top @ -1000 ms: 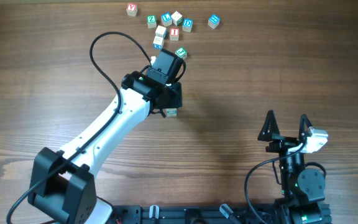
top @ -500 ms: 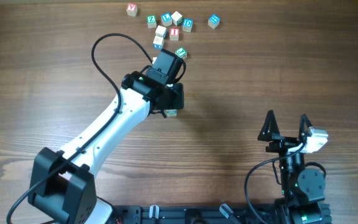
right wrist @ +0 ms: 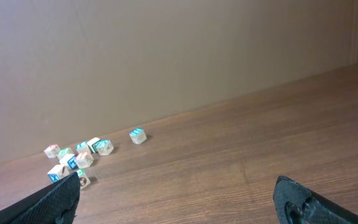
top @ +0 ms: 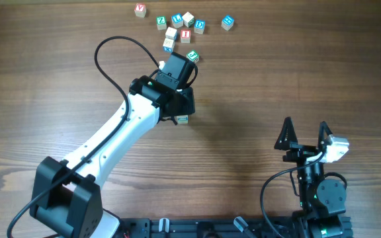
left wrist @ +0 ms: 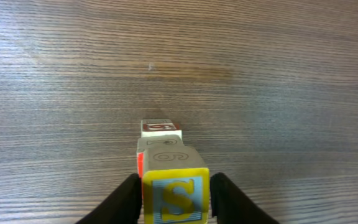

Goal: Form a tower

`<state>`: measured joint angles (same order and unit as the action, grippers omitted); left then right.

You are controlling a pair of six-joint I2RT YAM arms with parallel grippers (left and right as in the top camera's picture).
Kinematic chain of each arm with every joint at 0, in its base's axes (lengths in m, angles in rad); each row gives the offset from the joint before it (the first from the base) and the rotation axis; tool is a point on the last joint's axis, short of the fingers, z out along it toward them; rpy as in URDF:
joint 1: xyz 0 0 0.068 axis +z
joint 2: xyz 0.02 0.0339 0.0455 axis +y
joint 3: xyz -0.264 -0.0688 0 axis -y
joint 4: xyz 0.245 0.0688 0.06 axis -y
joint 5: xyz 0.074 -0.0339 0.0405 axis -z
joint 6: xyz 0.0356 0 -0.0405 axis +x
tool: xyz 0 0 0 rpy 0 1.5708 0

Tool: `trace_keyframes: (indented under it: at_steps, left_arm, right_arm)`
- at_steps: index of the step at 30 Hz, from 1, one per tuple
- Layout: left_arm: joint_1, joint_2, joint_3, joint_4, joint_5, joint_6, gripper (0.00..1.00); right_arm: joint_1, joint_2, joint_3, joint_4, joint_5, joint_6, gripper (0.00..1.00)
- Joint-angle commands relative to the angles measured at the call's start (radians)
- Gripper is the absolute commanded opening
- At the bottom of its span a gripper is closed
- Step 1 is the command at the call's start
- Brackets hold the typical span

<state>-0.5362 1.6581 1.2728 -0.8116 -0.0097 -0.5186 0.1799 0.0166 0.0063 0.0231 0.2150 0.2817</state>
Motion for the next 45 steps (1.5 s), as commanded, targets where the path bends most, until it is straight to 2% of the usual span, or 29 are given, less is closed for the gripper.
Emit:
trace_keyframes:
  at_steps: [1, 7, 10, 13, 20, 22, 23, 24, 26, 29, 31, 39, 45]
  left_arm:
    - [-0.003, 0.012, 0.003, -0.002, -0.029, -0.024, 0.35]
    - [-0.003, 0.012, 0.003, -0.005, -0.040, -0.066, 0.40]
    - [-0.003, 0.012, 0.003, -0.005, -0.040, -0.066, 0.50]
    - [-0.002, 0.012, 0.003, 0.004, -0.059, -0.066, 0.54]
    - [0.114, 0.001, 0.003, 0.192, -0.093, -0.076, 0.55]
    - [0.168, 0.000, 0.003, 0.196, -0.084, -0.100, 0.48]
    - [0.197, 0.000, 0.003, 0.180, -0.054, -0.100, 0.40]
    - [0.238, 0.000, 0.003, 0.127, 0.007, -0.099, 0.24]
    - [0.268, 0.001, 0.003, 0.056, 0.041, -0.094, 0.05]
    - [0.278, 0.016, 0.003, -0.041, 0.054, -0.082, 0.04]
    - [0.278, 0.039, 0.003, -0.062, 0.118, -0.043, 0.04]
    - [0.278, 0.136, 0.003, -0.053, 0.240, -0.035, 0.04]
    - [0.279, 0.156, 0.003, -0.030, 0.335, 0.018, 0.04]
  right_arm:
    - [-0.004, -0.006, -0.001, 0.005, 0.014, -0.017, 1.00]
    - [-0.004, -0.006, -0.001, 0.005, 0.014, -0.017, 1.00]
    - [-0.004, -0.006, -0.001, 0.005, 0.014, -0.017, 1.00]
    - [-0.004, -0.006, -0.001, 0.005, 0.014, -0.017, 1.00]
    - [-0.004, -0.006, -0.001, 0.005, 0.014, -0.017, 1.00]
    - [-0.004, -0.006, -0.001, 0.005, 0.014, -0.017, 1.00]
    - [-0.004, -0.006, -0.001, 0.005, 0.014, -0.017, 1.00]
    - [-0.004, -0.006, -0.001, 0.005, 0.014, -0.017, 1.00]
    - [-0.004, -0.006, -0.001, 0.005, 0.014, -0.017, 1.00]
    - [-0.004, -0.006, -0.001, 0.005, 0.014, -0.017, 1.00]
    - [-0.004, -0.006, -0.001, 0.005, 0.014, -0.017, 1.00]
    - [-0.004, -0.006, -0.001, 0.005, 0.014, -0.017, 1.00]
    - [-0.004, -0.006, -0.001, 0.005, 0.014, -0.016, 1.00]
